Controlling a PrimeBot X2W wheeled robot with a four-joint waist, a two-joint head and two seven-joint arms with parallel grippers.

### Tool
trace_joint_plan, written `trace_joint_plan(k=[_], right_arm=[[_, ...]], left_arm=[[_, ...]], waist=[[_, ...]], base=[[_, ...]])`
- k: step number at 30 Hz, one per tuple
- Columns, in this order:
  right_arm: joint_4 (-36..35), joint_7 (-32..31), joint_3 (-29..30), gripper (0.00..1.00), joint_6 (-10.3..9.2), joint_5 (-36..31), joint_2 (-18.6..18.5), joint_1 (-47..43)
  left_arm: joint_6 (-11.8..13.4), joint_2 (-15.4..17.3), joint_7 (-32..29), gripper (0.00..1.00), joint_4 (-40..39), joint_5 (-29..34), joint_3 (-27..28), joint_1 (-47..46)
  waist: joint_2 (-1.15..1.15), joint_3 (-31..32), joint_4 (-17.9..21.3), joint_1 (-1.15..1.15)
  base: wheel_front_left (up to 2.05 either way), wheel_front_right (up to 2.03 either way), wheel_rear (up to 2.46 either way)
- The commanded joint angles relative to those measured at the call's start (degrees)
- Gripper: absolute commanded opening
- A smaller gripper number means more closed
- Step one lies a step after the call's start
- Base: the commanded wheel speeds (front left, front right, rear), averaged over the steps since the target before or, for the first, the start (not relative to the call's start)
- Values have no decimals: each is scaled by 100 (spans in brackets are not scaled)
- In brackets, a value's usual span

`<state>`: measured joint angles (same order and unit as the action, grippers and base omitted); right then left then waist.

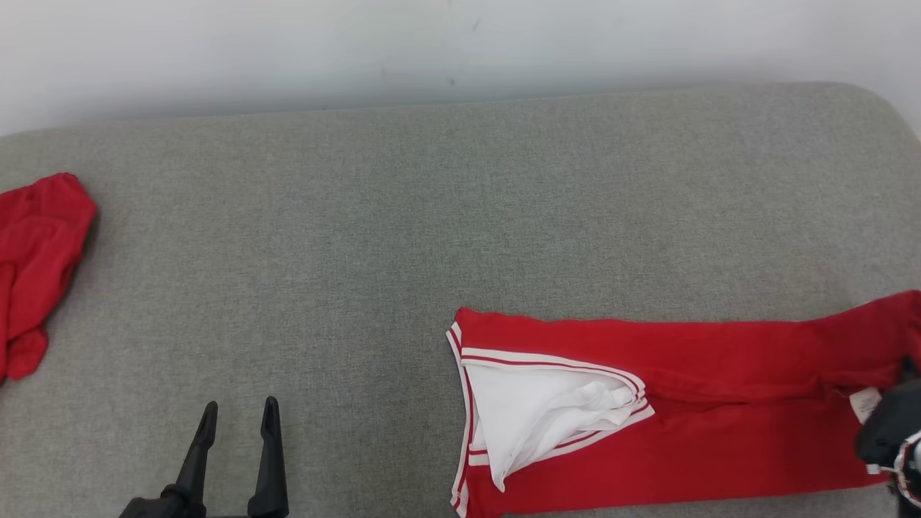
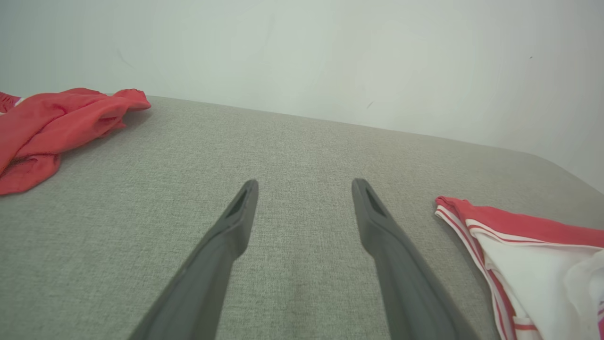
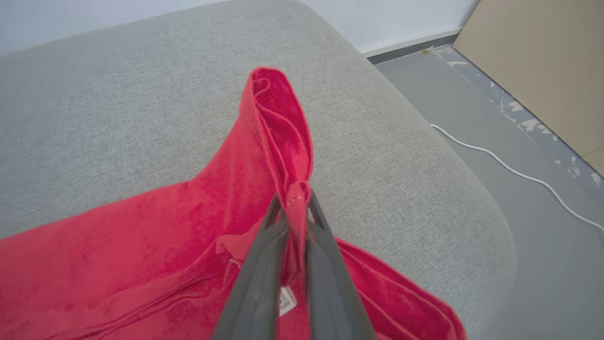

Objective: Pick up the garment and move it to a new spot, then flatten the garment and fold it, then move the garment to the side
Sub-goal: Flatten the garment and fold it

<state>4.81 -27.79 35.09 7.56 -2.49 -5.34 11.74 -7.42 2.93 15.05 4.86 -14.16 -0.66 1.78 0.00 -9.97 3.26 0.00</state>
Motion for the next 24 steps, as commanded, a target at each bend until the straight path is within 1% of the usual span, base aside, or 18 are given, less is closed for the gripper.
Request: trace_joint_plan(k=[1, 9, 13, 18, 20, 21, 24], right_arm=[[-98, -57, -132, 0, -10, 73, 60, -86], [-872, -436, -1545, 0, -10, 466, 225, -522], [-1101, -455, -2254, 0, -10, 716, 250, -707], [-1169, -359, -3010, 0, -10, 1151, 253, -733], [-1172, -294, -3290, 0, -10, 1231, 254, -679], [-1136, -238, -3520, 0, -10, 1319, 252, -636], [-1022, -158, -3858, 0, -10, 1463, 255, -591]], left_arm=[[-7, -6, 15, 100, 15, -37, -7, 9], [-7, -6, 15, 100, 76, -157, -44, -18], [-7, -6, 15, 100, 77, -195, -43, 3], [-7, -6, 15, 100, 81, -227, -47, 6], [-7, -6, 15, 100, 87, -239, -54, -20], [-1, -6, 15, 100, 86, -245, -57, -42], [-2, -6, 15, 100, 93, -258, -75, -49]], waist=[[0, 23, -31, 0], [0, 139, -214, 0], [0, 174, -291, 0], [0, 181, -335, 0], [0, 174, -345, 0], [0, 167, -349, 0], [0, 156, -365, 0]], base=[[0, 0, 0], [0, 0, 0], [0, 0, 0], [0, 0, 0], [0, 0, 0], [0, 0, 0], [0, 0, 0]])
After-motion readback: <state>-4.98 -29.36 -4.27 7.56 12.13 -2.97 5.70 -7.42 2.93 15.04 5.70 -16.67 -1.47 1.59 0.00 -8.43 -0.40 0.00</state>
